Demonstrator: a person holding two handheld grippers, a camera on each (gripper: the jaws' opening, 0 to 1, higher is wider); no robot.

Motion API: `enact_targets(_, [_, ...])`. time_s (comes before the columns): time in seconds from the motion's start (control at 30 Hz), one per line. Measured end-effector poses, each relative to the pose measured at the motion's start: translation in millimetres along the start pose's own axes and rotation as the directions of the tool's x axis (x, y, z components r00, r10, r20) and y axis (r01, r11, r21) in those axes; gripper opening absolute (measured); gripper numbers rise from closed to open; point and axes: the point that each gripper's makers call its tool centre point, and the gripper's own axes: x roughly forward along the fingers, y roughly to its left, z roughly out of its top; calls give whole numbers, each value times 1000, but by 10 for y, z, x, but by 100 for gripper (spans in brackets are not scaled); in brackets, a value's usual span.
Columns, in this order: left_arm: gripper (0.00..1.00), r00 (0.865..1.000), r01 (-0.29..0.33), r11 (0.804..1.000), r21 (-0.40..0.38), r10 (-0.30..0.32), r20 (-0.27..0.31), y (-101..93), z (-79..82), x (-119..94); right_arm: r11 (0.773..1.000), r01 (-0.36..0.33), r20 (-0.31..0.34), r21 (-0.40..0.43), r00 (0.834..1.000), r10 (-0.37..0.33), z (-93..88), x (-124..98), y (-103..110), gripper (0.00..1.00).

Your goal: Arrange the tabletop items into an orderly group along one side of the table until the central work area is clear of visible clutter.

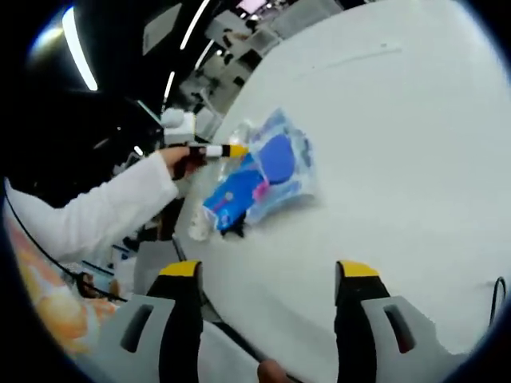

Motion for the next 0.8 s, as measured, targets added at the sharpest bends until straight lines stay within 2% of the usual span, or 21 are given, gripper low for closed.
enact_targets(0.2, [54,1000,-21,1000,6,21,12,-1,40,27,998,8,1,-60,1000,-8,13,8,36,69])
enact_targets(0.27, [49,999,-28,999,31,27,30,-21,67,38,996,16,-7,-91,1000,-17,2,12,30,70])
enact_targets(0.33, [45,998,-41,999,12,40,38,0,87,37,993,21,-16,-112,1000,-23,-3,15,24,71])
enact_targets(0.47, [44,999,-31,999,9,31,41,9,87,28,989,26,-13,-148,1000,-28,15,-5,37,71])
enact_targets(0.57, [42,998,-12,999,-43,15,61,20,104,-8,988,28,-9,-154,1000,-29,15,-25,33,71])
enact_targets(0.67, [41,997,-32,998,-46,35,74,65,108,-47,989,34,2,-144,999,-35,9,-58,20,71])
enact_targets(0.8, [39,987,-57,995,-85,69,144,144,208,-168,991,36,12,-132,999,-35,2,-85,14,70])
